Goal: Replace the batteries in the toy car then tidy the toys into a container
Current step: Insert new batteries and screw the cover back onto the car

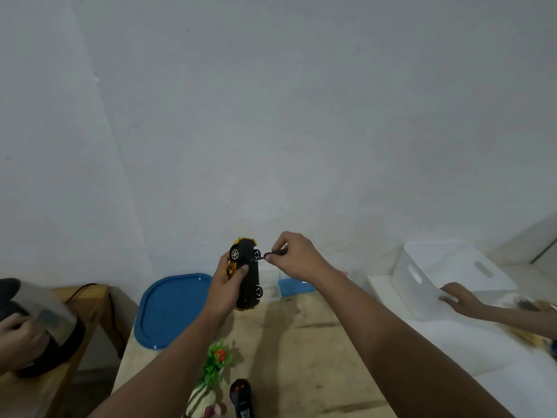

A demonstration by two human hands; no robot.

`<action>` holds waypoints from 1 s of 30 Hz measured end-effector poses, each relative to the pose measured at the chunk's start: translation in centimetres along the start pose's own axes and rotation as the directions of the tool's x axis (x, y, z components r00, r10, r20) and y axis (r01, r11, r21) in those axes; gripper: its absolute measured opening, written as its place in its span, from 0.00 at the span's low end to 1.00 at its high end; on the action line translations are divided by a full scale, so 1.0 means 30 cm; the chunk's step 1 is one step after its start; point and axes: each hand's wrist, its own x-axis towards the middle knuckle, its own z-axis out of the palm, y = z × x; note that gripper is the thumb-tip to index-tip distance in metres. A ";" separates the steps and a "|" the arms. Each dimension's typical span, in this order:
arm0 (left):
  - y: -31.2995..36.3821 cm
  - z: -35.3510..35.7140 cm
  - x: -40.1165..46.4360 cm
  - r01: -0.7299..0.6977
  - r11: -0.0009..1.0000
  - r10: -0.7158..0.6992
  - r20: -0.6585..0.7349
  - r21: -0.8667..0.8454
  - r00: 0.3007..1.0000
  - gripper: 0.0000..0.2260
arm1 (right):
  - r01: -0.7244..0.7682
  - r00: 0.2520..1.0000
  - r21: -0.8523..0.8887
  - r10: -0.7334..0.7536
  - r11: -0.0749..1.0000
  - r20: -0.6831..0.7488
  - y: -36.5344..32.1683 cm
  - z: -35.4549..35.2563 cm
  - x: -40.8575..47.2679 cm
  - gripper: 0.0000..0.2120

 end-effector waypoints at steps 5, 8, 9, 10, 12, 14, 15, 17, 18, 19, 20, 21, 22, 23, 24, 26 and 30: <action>0.009 -0.009 -0.003 -0.017 0.999 0.018 0.006 -0.028 1.000 0.17 | 0.036 0.998 -0.047 -0.034 0.998 0.050 -0.023 -0.001 0.001 0.17; 0.014 -0.014 0.010 -0.010 0.999 0.010 -0.012 -0.037 1.000 0.17 | 0.055 0.997 -0.059 -0.052 0.997 0.051 -0.025 0.004 0.013 0.11; 0.017 -0.016 0.012 -0.009 0.999 0.008 -0.012 -0.035 1.000 0.17 | 0.066 0.998 -0.102 -0.065 0.993 0.015 -0.028 0.002 0.019 0.12; 0.020 -0.018 0.016 -0.008 0.999 0.008 -0.011 -0.038 1.000 0.17 | 0.071 0.997 -0.131 -0.073 0.989 -0.013 -0.034 0.000 0.022 0.14; 0.025 -0.020 0.024 -0.010 0.999 0.009 -0.014 -0.039 1.000 0.17 | 0.068 0.998 -0.080 -0.068 0.994 0.013 -0.038 -0.008 0.026 0.15; 0.030 -0.021 0.030 -0.013 0.999 0.013 -0.013 -0.034 1.000 0.18 | 0.051 0.998 -0.013 -0.050 0.999 0.047 -0.035 -0.011 0.030 0.14; 0.032 -0.022 0.032 -0.015 0.999 0.015 -0.012 -0.031 1.000 0.18 | 0.050 0.998 -0.018 -0.049 0.999 0.035 -0.033 -0.011 0.034 0.11; 0.034 -0.022 0.033 -0.018 1.000 0.018 -0.001 -0.026 1.000 0.17 | 0.059 0.998 -0.086 -0.061 0.995 -0.018 -0.037 -0.015 0.039 0.13; 0.036 -0.021 0.032 -0.021 0.999 0.022 0.008 -0.026 1.000 0.17 | 0.051 0.998 -0.091 -0.053 0.995 -0.021 -0.038 -0.018 0.038 0.15; 0.036 -0.020 0.031 -0.025 0.999 0.025 0.016 -0.029 1.000 0.17 | 0.041 0.999 -0.068 -0.041 0.997 0.002 -0.038 -0.022 0.036 0.16; 0.036 -0.018 0.032 -0.027 0.999 0.028 0.019 -0.036 0.999 0.17 | 0.024 0.999 -0.029 -0.023 0.999 0.037 -0.038 -0.028 0.034 0.18; 0.036 -0.017 0.032 -0.027 0.999 0.027 0.018 -0.041 0.999 0.17 | 0.013 0.998 0.000 -0.013 1.000 0.060 -0.037 -0.032 0.035 0.18; 0.036 -0.015 0.031 -0.023 0.999 0.024 0.015 -0.043 1.000 0.17 | 0.013 0.998 -0.008 -0.013 1.000 0.055 -0.033 -0.032 0.037 0.15; 0.038 -0.014 0.030 -0.019 0.999 0.020 0.015 -0.046 1.000 0.17 | 0.021 0.999 -0.045 -0.020 0.999 0.031 -0.033 -0.033 0.038 0.13; 0.040 -0.012 0.028 -0.015 0.999 0.016 0.015 -0.049 1.000 0.17 | 0.032 0.999 -0.096 -0.032 0.995 -0.001 -0.035 -0.034 0.036 0.15; 0.046 -0.010 0.026 -0.013 0.998 0.014 0.019 -0.059 1.000 0.17 | 0.036 0.999 -0.106 -0.036 0.994 -0.003 -0.036 -0.034 0.032 0.19; 0.051 -0.007 0.020 -0.002 0.996 0.003 0.020 -0.085 1.000 0.17 | 0.033 0.999 -0.055 -0.031 0.998 0.037 -0.034 -0.044 0.033 0.12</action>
